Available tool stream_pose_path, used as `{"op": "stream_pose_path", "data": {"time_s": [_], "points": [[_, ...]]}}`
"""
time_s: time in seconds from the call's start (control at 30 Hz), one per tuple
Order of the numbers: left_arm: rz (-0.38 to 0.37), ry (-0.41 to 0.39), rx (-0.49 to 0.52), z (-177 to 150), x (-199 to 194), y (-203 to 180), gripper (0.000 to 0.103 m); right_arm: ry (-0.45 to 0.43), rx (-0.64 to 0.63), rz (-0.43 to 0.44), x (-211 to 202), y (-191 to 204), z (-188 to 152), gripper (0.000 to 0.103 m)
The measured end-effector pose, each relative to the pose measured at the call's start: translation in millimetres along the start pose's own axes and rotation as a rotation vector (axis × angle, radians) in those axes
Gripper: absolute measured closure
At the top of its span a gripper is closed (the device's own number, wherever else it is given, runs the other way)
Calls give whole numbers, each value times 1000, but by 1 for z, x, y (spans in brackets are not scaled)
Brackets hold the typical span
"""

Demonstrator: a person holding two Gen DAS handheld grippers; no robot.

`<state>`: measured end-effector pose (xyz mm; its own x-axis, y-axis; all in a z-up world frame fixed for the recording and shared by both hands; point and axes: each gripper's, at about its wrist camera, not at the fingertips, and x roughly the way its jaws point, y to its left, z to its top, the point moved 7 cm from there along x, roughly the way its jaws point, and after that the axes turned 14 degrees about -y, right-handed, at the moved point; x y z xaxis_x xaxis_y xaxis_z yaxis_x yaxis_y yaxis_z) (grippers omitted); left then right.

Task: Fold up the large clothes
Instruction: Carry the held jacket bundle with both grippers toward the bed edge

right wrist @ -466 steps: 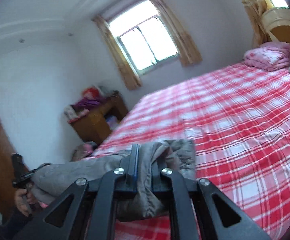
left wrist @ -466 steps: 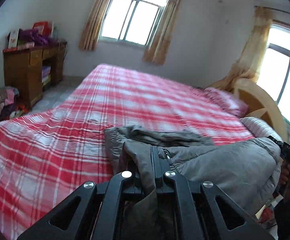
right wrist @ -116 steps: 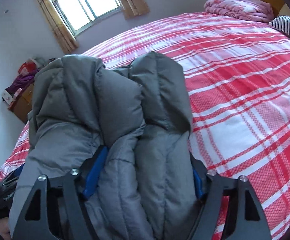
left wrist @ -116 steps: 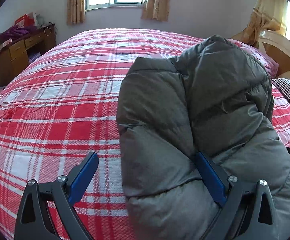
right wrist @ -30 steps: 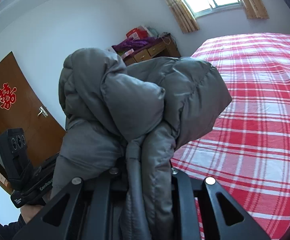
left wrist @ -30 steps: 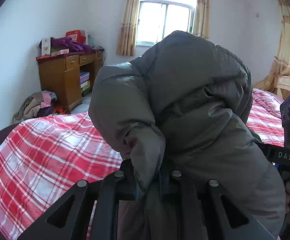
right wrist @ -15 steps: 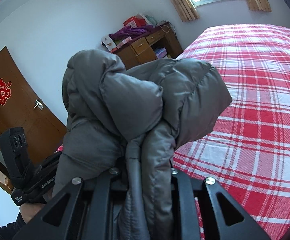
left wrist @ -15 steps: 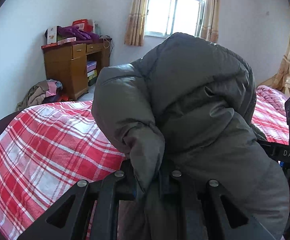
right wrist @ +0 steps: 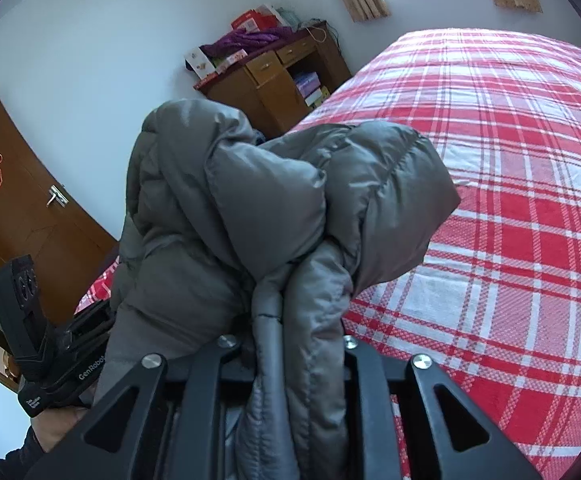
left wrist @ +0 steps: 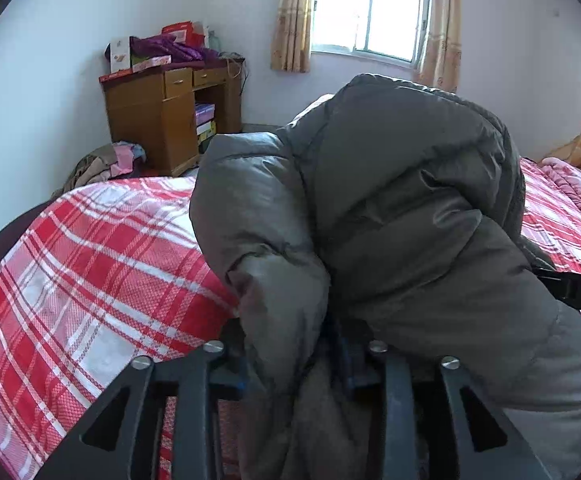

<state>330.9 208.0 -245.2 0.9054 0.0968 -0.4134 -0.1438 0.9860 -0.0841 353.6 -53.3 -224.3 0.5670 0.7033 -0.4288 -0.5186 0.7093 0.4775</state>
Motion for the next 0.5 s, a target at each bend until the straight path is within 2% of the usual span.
{"op": "stream_pose_path", "data": {"time_s": [0.23, 0.5], "points": [[23, 21, -1, -7, 9, 7, 44, 27, 11, -41, 15, -7, -4, 78], [33, 33, -10, -13, 17, 6, 39, 50, 13, -74, 29, -13, -4, 71]]}}
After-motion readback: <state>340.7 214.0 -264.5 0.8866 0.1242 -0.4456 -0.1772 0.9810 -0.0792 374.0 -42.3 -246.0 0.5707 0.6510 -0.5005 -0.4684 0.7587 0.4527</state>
